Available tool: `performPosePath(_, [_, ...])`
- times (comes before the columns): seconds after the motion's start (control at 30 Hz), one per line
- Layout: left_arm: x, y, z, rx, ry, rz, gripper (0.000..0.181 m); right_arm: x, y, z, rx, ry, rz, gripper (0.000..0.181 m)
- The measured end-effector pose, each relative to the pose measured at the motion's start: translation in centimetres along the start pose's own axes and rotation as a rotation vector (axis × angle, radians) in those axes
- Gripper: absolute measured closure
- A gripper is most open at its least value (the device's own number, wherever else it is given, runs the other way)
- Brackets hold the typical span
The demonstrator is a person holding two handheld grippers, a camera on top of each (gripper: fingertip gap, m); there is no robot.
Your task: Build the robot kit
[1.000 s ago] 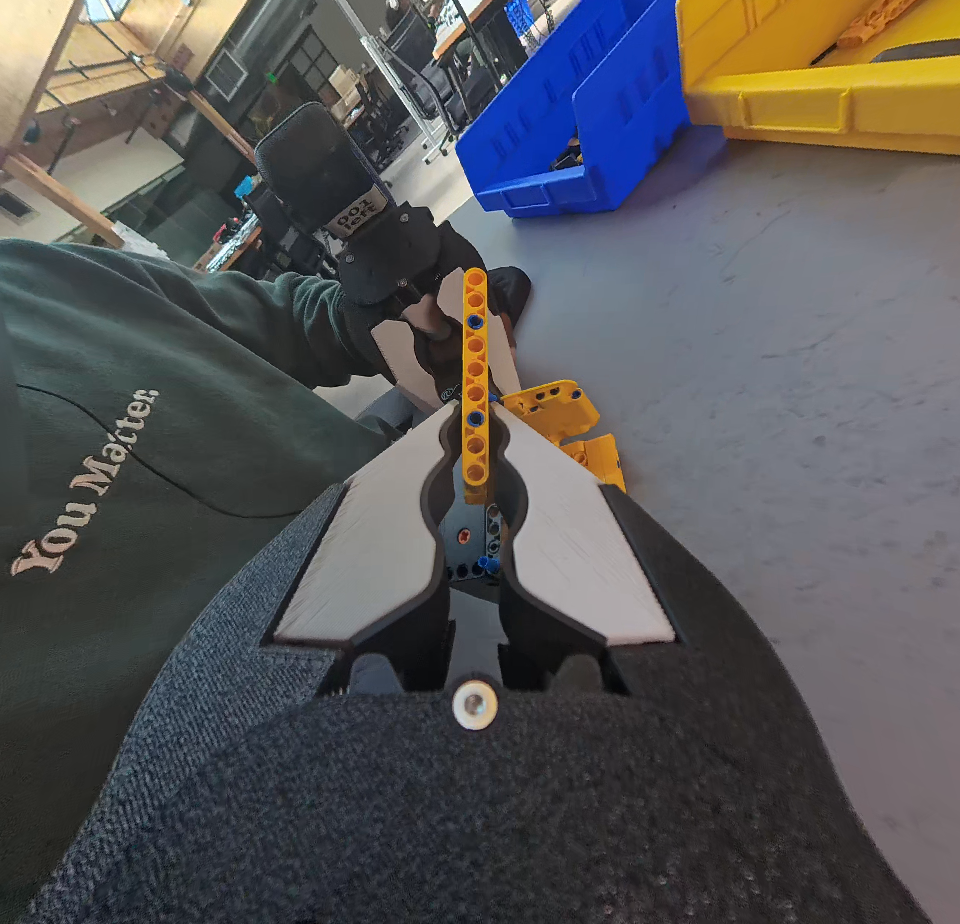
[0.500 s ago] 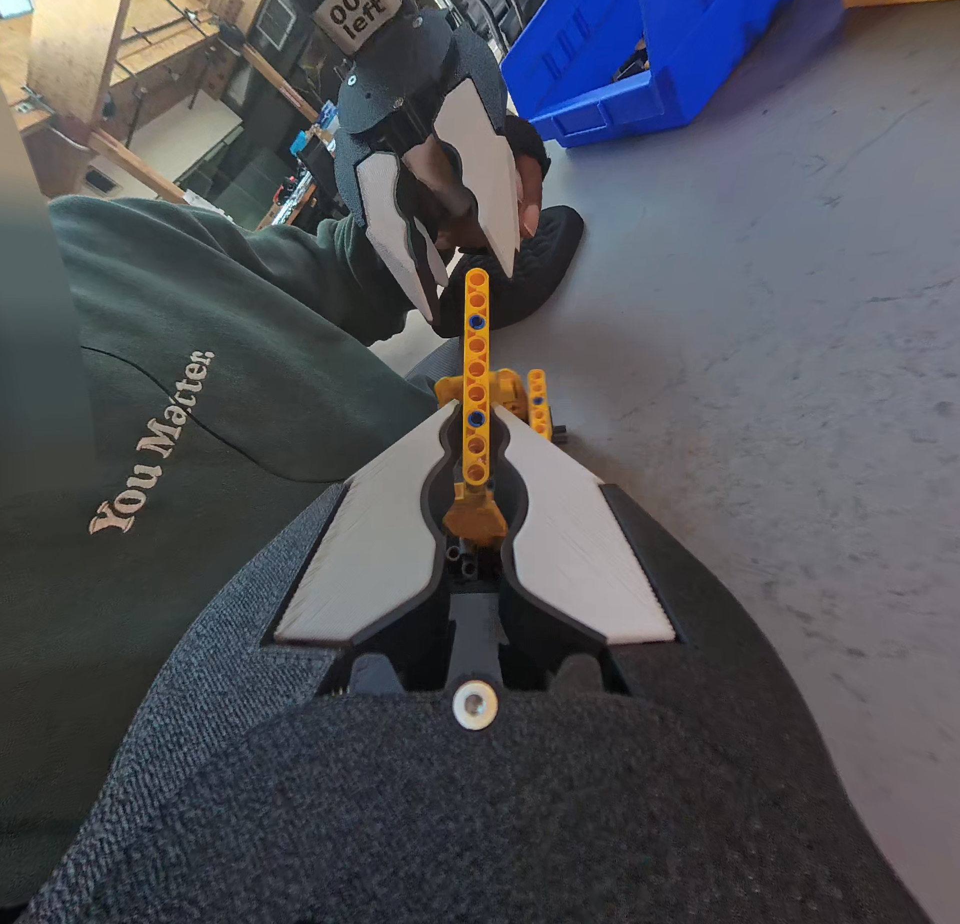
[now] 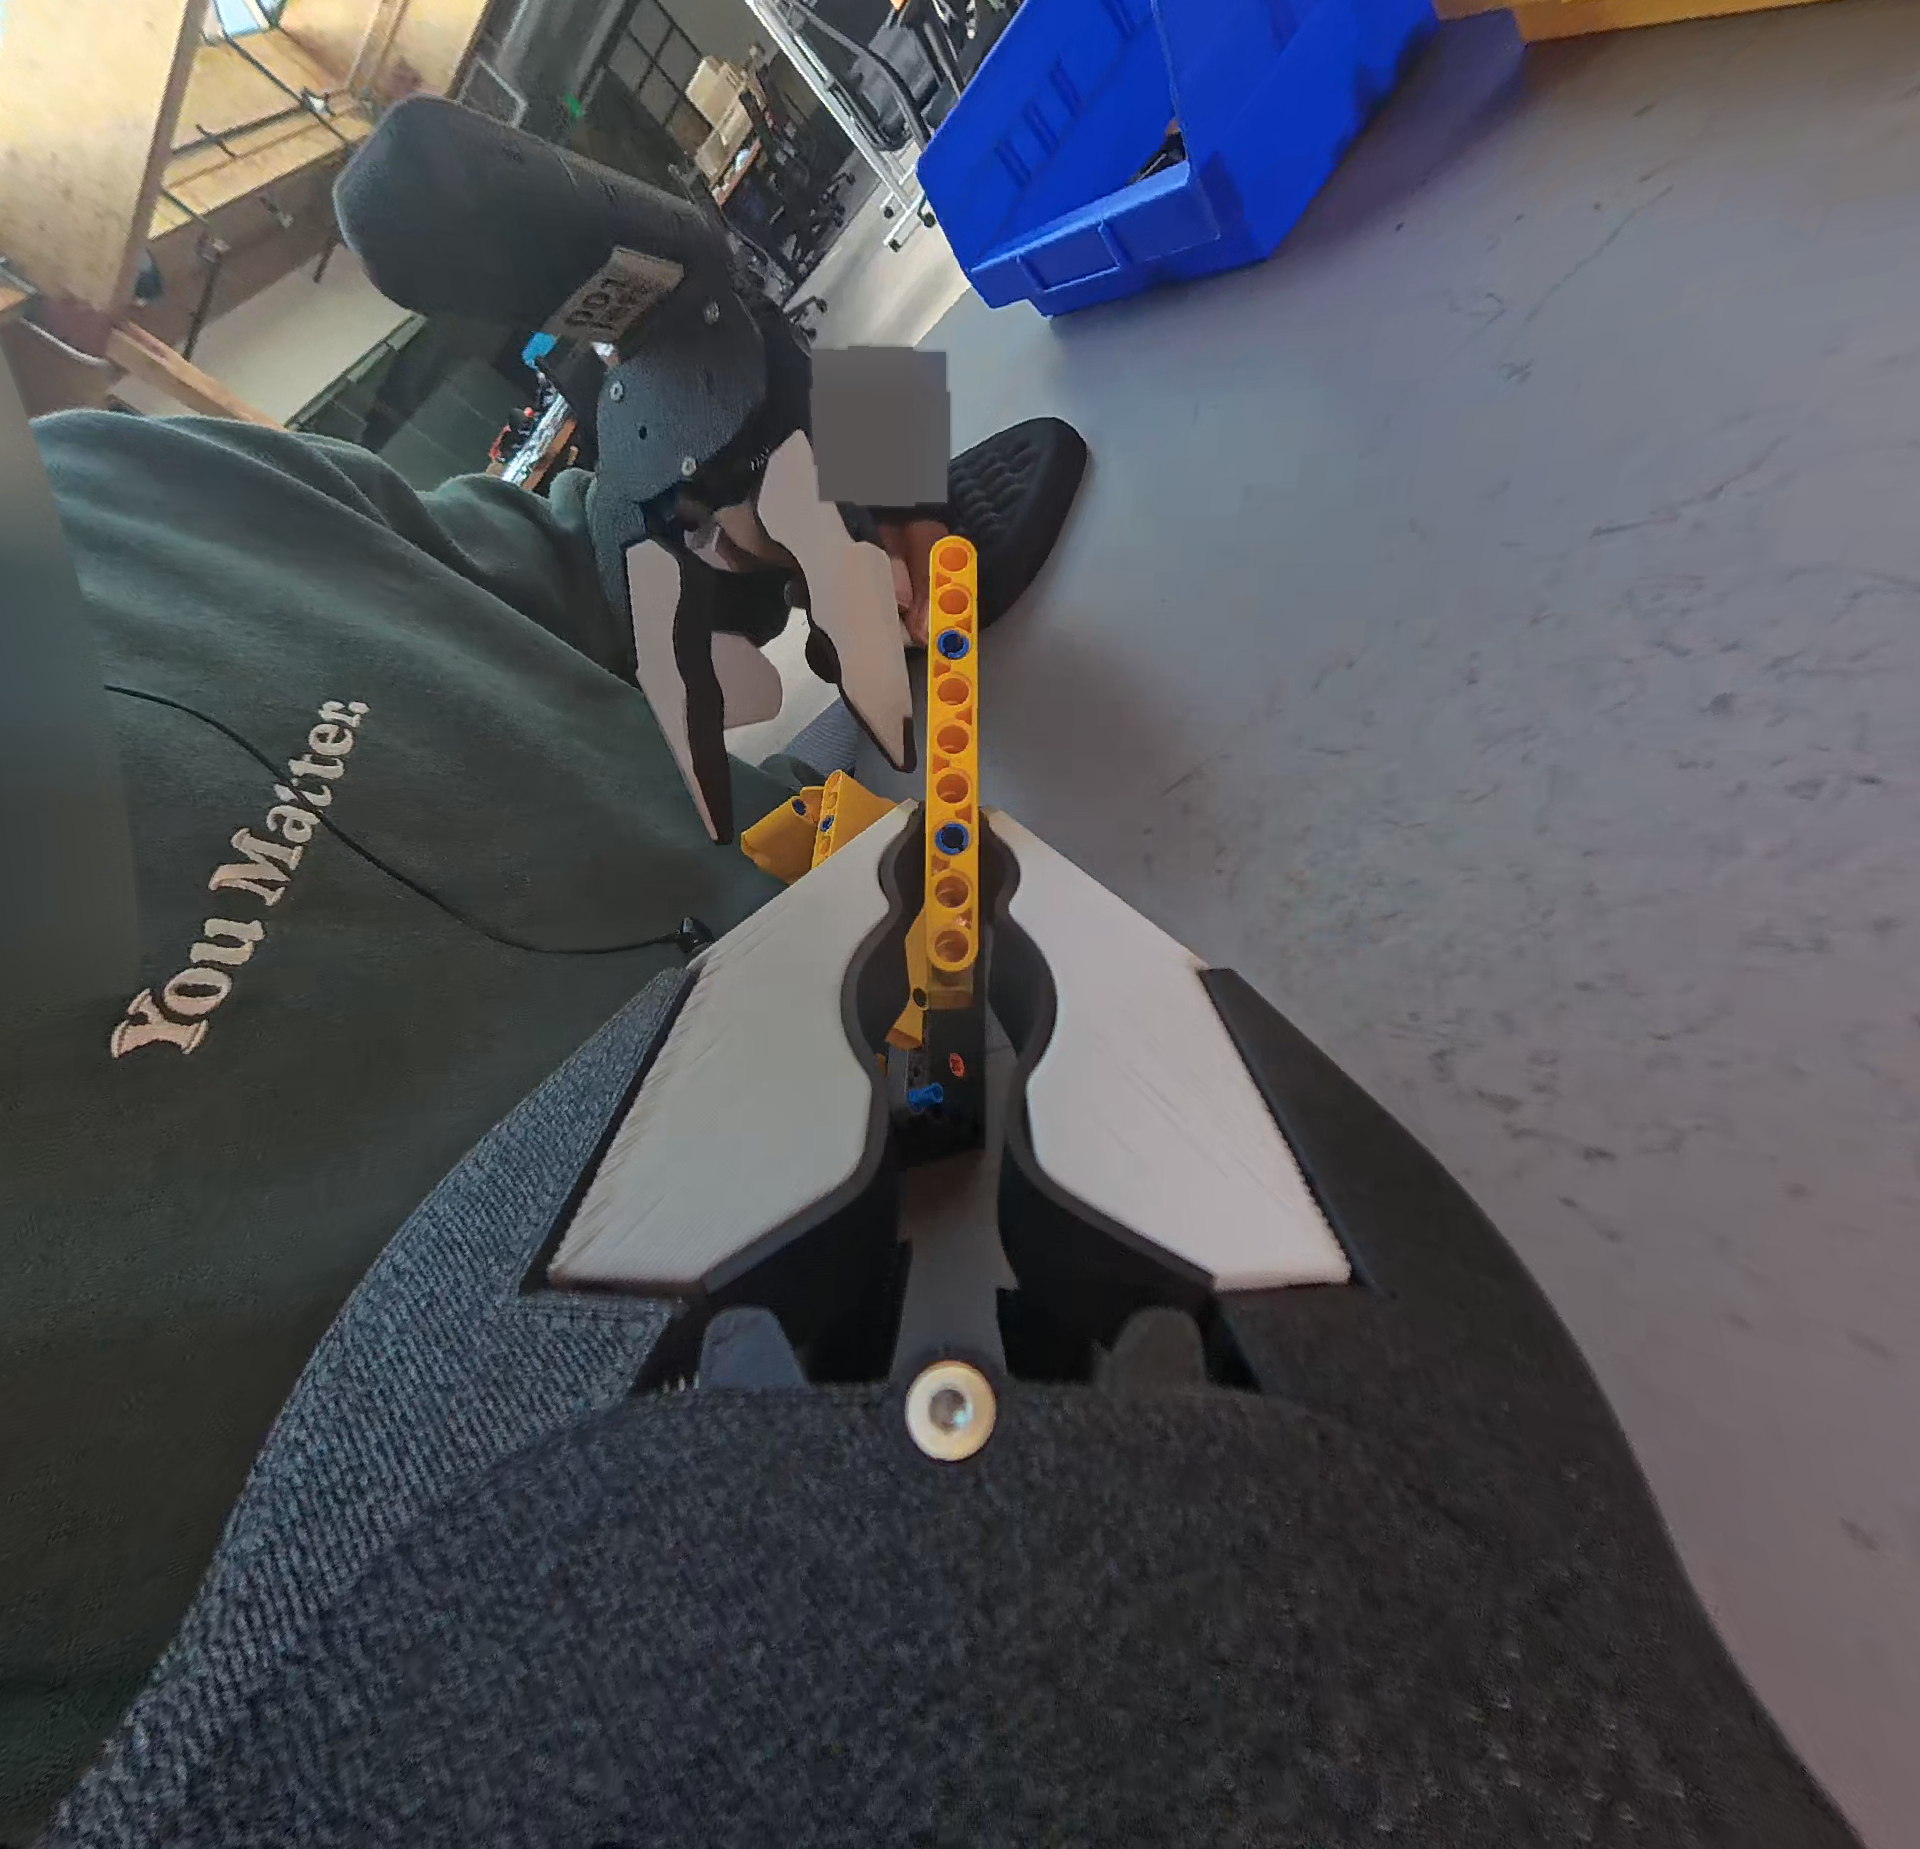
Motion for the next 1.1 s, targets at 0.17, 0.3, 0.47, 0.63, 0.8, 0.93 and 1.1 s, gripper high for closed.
performPosePath(0.17, [0.6,2.9,0.3,-0.033,-0.021,-0.022,0.113,0.3,0.1,0.1,0.005,0.0,0.021,0.175])
performPosePath(0.3, [-0.3,3.0,1.4,-0.196,0.219,-0.031,0.116,0.4,-0.4,-0.5,0.04,-0.04,0.027,0.174])
performPosePath(0.47, [0.0,2.6,2.5,-0.517,0.61,-0.108,0.117,0.4,-1.9,-0.7,0.06,-0.049,0.097,0.174])
performPosePath(0.63, [0.7,2.7,3.0,-0.676,0.786,-0.164,0.118,0.2,-2.3,-0.5,0.06,-0.051,0.132,0.174])
performPosePath(0.8, [0.8,2.7,3.0,-0.699,0.812,-0.181,0.117,0.2,-1.8,-0.3,0.043,-0.055,0.126,0.175])
performPosePath(0.93, [0.9,2.6,3.0,-0.7,0.812,-0.179,0.117,0.3,-1.5,0.1,0.031,-0.044,0.124,0.174])
performPosePath(1.1, [0.7,1.8,2.0,-0.634,0.618,-0.101,0.118,0.2,-1.4,0.1,0.026,-0.044,0.13,0.175])
Point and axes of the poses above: each gripper's, where its closed fingertips meet, y out along the fingers, x out of its underside, z = x × y across the jaws, the point moved 9 cm from there along -y, back along the fingers
